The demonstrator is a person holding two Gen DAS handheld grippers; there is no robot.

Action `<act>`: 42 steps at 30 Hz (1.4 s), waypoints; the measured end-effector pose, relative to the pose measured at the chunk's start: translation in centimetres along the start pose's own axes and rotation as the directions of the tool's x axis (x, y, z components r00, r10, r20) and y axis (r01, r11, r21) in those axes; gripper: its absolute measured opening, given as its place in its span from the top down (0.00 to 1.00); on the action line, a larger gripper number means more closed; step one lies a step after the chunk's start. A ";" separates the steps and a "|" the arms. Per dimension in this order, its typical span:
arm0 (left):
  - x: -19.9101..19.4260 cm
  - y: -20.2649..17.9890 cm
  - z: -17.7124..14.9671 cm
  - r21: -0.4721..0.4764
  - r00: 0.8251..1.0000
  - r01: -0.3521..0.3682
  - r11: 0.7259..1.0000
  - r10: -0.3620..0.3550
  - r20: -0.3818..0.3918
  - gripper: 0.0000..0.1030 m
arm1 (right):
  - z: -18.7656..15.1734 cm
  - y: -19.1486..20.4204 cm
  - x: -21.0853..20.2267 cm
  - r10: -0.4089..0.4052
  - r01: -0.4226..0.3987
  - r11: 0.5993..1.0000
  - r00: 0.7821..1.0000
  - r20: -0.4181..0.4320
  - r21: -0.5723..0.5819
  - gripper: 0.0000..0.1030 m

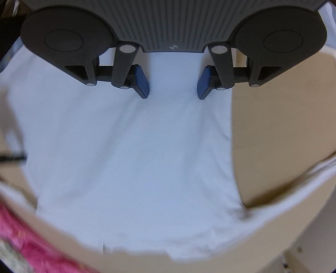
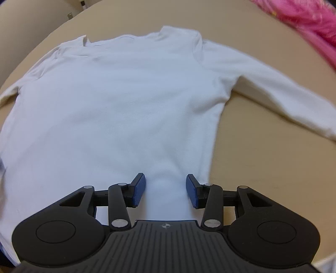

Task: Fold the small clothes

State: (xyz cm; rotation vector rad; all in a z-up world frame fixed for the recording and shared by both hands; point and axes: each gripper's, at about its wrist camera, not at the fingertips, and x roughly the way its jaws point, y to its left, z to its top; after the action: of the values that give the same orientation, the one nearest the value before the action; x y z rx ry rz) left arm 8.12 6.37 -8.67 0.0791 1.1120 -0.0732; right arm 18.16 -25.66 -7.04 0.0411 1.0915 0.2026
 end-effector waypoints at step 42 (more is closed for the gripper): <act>-9.5 8.5 -12.5 -0.419 0.997 0.070 0.905 -0.049 0.063 0.82 | -14.5 -5.3 -5.9 0.108 -0.093 0.917 0.994 -0.019 0.387 0.69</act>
State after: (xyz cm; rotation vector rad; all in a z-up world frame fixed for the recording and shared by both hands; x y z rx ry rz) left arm -6.36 16.30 -5.38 -0.3439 1.0578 0.1118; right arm 3.49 -32.88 -9.28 0.4505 1.1574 0.0773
